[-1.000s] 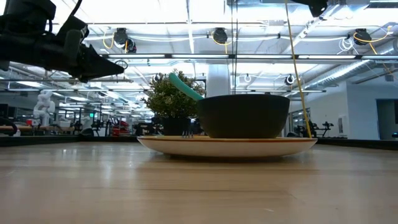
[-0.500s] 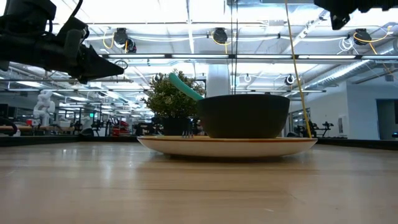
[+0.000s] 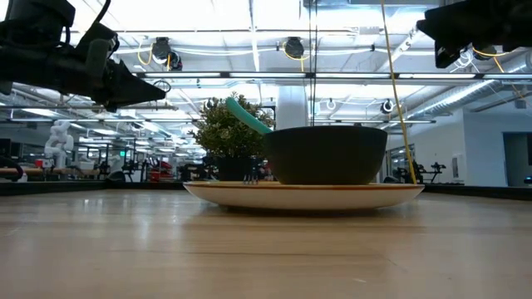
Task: Set table place
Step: Return to Home Position
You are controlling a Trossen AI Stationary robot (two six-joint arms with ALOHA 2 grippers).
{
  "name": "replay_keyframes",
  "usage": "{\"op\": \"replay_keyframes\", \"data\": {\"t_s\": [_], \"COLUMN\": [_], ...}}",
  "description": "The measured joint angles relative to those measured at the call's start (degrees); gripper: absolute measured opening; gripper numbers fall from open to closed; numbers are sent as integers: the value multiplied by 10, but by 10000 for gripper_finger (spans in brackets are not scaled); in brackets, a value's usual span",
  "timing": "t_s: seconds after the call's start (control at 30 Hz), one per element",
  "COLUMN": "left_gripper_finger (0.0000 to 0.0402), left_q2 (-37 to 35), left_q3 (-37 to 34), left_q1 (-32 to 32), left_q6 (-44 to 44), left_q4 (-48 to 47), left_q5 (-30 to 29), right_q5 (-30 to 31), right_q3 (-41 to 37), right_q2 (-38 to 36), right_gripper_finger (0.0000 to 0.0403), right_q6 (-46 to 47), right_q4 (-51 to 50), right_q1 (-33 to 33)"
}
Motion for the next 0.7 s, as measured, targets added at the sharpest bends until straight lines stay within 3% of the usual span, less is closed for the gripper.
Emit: {"op": "replay_keyframes", "data": {"t_s": [0.27,0.43,0.7], "left_gripper_finger": [24,24,24], "left_q2": [0,0,0], "left_q3": [0,0,0], "left_q1": [0,0,0], "left_q6": [-14,-17,-17], "left_q4": [0,0,0], "left_q5": [0,0,0], "right_q5": [-17,-17,-32], "right_q3": [-20,-35,-109], "right_q2": [1,1,1], "right_gripper_finger": [8,5,1], "right_q6": [-51,-40,-19], "right_q4": [-1,17,150], "right_q1": [0,0,0]}}
